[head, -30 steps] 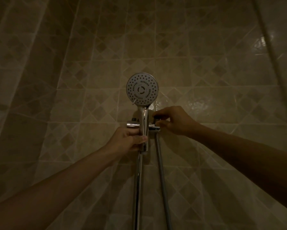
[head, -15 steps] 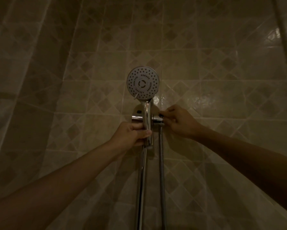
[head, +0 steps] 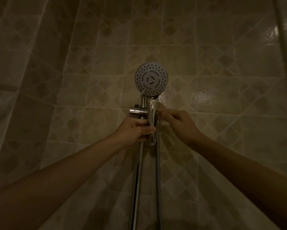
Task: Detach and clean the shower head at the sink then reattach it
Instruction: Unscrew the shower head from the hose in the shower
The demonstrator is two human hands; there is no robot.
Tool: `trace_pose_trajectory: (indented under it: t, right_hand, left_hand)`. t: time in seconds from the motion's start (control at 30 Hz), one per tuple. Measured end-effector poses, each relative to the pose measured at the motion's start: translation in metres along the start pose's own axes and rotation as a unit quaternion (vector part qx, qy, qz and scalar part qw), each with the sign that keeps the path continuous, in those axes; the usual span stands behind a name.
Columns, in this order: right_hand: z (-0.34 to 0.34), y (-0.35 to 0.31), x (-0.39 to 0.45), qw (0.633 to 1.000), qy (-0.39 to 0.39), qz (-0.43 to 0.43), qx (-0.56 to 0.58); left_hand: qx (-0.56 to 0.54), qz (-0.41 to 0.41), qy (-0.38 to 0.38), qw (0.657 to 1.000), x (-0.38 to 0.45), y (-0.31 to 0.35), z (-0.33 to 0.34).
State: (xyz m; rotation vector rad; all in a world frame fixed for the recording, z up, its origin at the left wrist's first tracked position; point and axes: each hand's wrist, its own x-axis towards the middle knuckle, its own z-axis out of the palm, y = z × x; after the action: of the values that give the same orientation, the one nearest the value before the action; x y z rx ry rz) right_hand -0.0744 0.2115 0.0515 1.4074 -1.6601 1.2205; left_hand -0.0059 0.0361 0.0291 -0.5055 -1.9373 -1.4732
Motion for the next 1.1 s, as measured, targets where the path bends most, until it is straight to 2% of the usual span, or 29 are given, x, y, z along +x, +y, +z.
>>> trace_pose_trajectory:
  t: [0.07,0.17,0.3,0.5,0.73,0.93,1.1]
  right_hand:
    - [0.006,0.003,-0.015,0.998,-0.009,0.034,0.054]
    - [0.015,0.006,-0.036,0.989,0.029,0.073,0.124]
    - [0.017,0.015,-0.065,0.984,0.07,0.117,0.116]
    - [0.011,0.029,-0.124,0.979,0.055,0.149,0.127]
    - [0.004,0.038,-0.192,0.961,0.071,0.213,0.16]
    - [0.008,0.037,-0.241,0.943,0.051,0.283,0.166]
    - [0.02,0.033,-0.284,0.917,0.063,0.341,0.195]
  left_hand:
    - [-0.011,0.0,-0.015,1.0,-0.004,-0.002,0.005]
    - [-0.025,-0.004,-0.04,0.999,-0.011,-0.01,0.015]
    - [-0.043,-0.026,-0.039,0.998,-0.025,-0.027,0.03]
    - [-0.053,-0.081,-0.034,0.995,-0.059,-0.061,0.068]
    - [-0.109,-0.125,-0.084,0.982,-0.103,-0.091,0.104]
    - [-0.147,-0.142,-0.066,0.977,-0.135,-0.122,0.121]
    - [-0.179,-0.169,-0.042,0.968,-0.171,-0.155,0.13]
